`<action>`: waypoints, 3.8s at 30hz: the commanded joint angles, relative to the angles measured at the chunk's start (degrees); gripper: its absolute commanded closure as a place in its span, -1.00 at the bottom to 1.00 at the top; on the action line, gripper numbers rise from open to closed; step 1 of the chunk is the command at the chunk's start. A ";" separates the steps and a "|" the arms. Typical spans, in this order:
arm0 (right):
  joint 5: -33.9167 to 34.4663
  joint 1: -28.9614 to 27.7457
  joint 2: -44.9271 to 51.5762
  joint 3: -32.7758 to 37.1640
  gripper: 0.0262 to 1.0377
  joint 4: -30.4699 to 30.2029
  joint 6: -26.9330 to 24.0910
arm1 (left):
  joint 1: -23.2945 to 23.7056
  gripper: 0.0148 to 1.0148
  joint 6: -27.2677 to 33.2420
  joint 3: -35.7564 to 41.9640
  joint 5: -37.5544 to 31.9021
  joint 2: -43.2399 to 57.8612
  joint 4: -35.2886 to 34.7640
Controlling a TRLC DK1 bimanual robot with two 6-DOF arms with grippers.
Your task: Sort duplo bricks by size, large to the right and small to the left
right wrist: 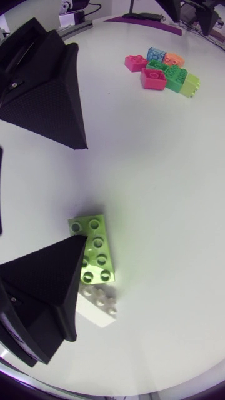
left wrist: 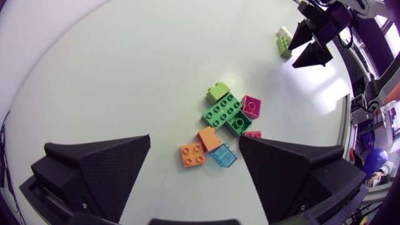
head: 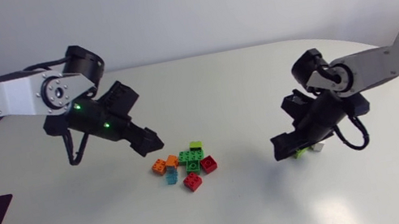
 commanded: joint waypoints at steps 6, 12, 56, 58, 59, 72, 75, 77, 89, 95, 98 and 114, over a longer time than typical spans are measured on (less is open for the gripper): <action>0.33 -4.16 -8.48 -3.50 -0.91 -3.92 -1.33 | -2.02 -0.94 2.69 -1.46 0.26 4.99 -2.03; 0.07 -0.55 -11.30 -1.39 -0.92 -6.29 1.92 | -3.07 -0.94 3.22 -2.77 0.26 5.69 -1.94; -0.81 3.66 -17.27 -1.56 -0.91 -9.28 5.35 | 1.59 -0.90 8.40 -10.69 -0.79 4.02 -1.15; -0.99 3.75 -17.36 -1.74 -0.92 -9.28 5.35 | 4.22 -0.90 9.37 -10.86 -0.71 2.44 -2.03; -1.16 3.66 -17.45 -1.83 -0.91 -9.28 5.35 | 5.10 -0.90 9.72 -10.86 -0.71 1.56 -2.29; -1.52 3.66 -18.86 -2.71 -0.92 -9.28 5.88 | -7.29 -0.73 0.76 0.65 -0.53 3.49 -1.94; -1.52 3.40 -19.73 -2.79 -0.92 -9.37 5.88 | -9.40 -0.06 -0.47 1.44 -1.85 6.22 -0.53; -1.43 3.05 -19.91 -2.79 -0.92 -9.37 5.79 | -10.10 0.06 -0.65 1.36 -2.64 6.92 0.08; -1.52 2.87 -19.82 -3.50 -0.92 -9.01 5.88 | -10.72 0.46 3.57 -1.98 -3.61 8.06 0.87; -1.52 2.96 -19.82 -3.76 -0.92 -8.75 5.88 | -10.81 0.46 4.27 -4.09 -3.52 9.03 2.81; -1.52 3.23 -19.82 -3.76 -0.92 -8.66 5.97 | -10.81 0.46 4.36 -4.62 -3.52 9.82 3.42; -1.60 17.11 -10.24 4.32 -0.92 -5.94 10.54 | 2.73 0.46 12.10 -13.59 -3.52 5.16 3.95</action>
